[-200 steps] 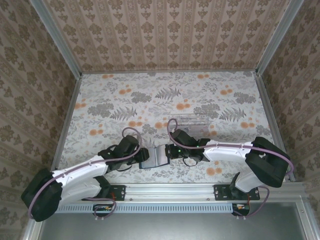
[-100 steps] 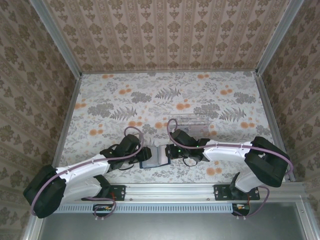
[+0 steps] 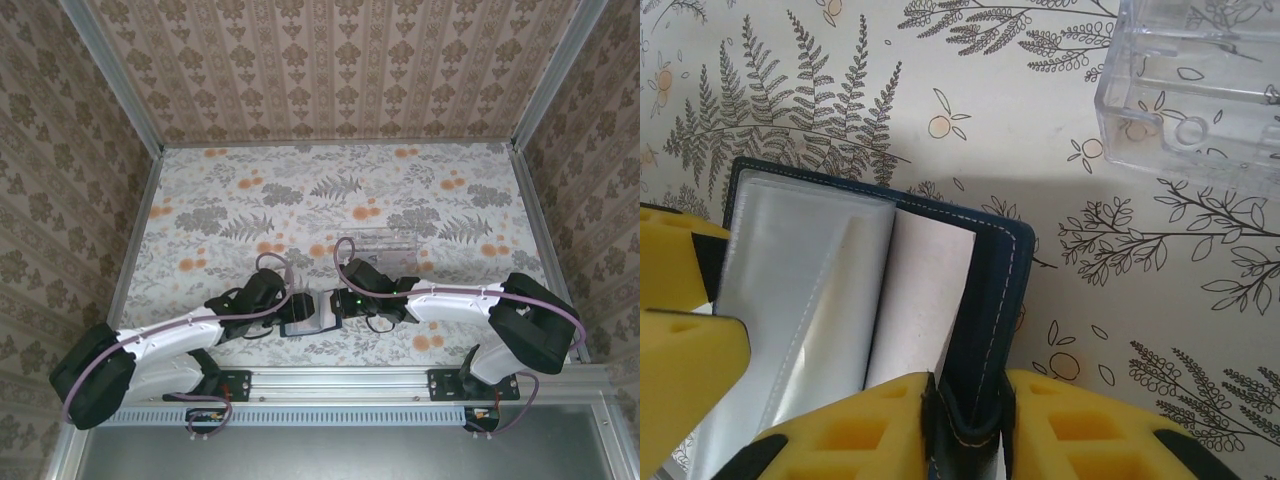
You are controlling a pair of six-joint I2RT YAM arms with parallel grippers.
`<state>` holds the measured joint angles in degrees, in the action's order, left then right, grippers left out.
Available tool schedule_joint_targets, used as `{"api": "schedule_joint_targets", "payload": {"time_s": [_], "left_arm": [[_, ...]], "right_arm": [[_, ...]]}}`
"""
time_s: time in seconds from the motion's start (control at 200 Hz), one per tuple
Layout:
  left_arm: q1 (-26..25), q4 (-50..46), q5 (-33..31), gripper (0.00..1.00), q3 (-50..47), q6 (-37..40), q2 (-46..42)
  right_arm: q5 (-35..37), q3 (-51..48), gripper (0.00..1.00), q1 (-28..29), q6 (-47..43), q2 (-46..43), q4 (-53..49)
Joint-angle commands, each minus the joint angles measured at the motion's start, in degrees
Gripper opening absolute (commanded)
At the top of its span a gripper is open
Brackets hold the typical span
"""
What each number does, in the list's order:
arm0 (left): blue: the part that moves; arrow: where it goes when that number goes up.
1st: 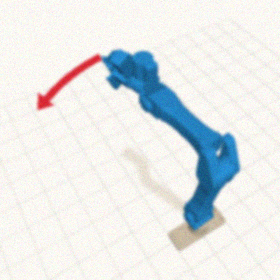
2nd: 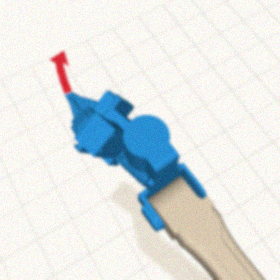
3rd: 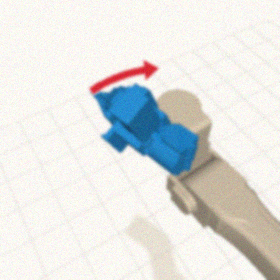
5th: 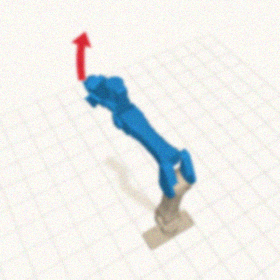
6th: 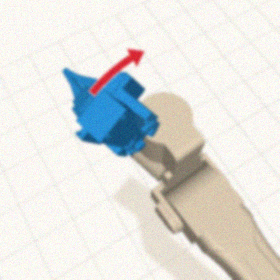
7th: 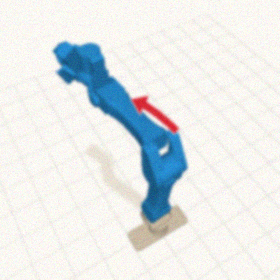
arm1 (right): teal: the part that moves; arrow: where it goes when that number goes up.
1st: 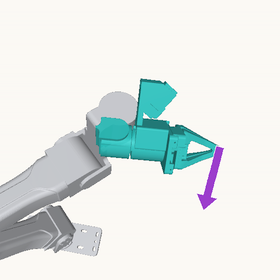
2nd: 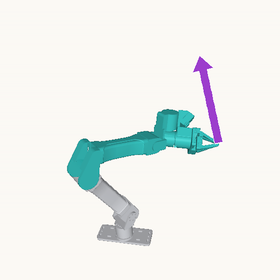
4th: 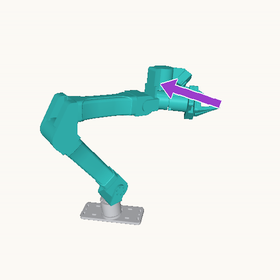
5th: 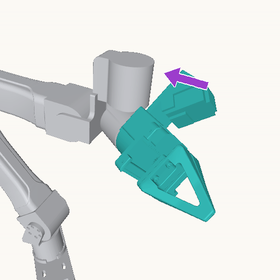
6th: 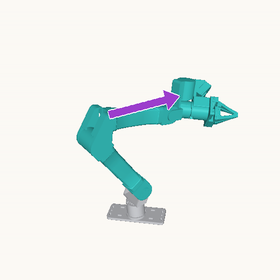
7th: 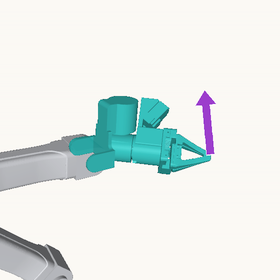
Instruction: Take the credit cards out of the card holder
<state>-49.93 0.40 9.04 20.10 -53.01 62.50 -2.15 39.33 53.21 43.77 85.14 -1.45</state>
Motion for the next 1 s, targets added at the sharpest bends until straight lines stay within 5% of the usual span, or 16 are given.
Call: {"api": "schedule_joint_targets", "payload": {"time_s": [0.0, 0.195, 0.585, 0.995], "left_arm": [[-0.79, 2.23, 1.40, 0.77, 1.57, 0.36, 1.20], [-1.62, 2.23, 0.82, 0.90, 2.22, 0.72, 1.57], [-2.65, -3.88, -2.39, 0.93, 4.78, 2.54, -0.36], [3.46, -15.11, -5.95, 0.84, 0.97, 1.80, -16.44]], "right_arm": [[0.32, 0.15, 0.29, 0.54, 0.62, -0.80, 0.32], [1.06, 0.04, 0.34, 0.51, 0.53, -1.52, -0.45], [6.85, -0.19, 0.49, -0.04, -1.49, -11.28, -5.87], [-0.43, 6.87, 0.36, 0.96, -2.02, -6.23, -3.73]]}}
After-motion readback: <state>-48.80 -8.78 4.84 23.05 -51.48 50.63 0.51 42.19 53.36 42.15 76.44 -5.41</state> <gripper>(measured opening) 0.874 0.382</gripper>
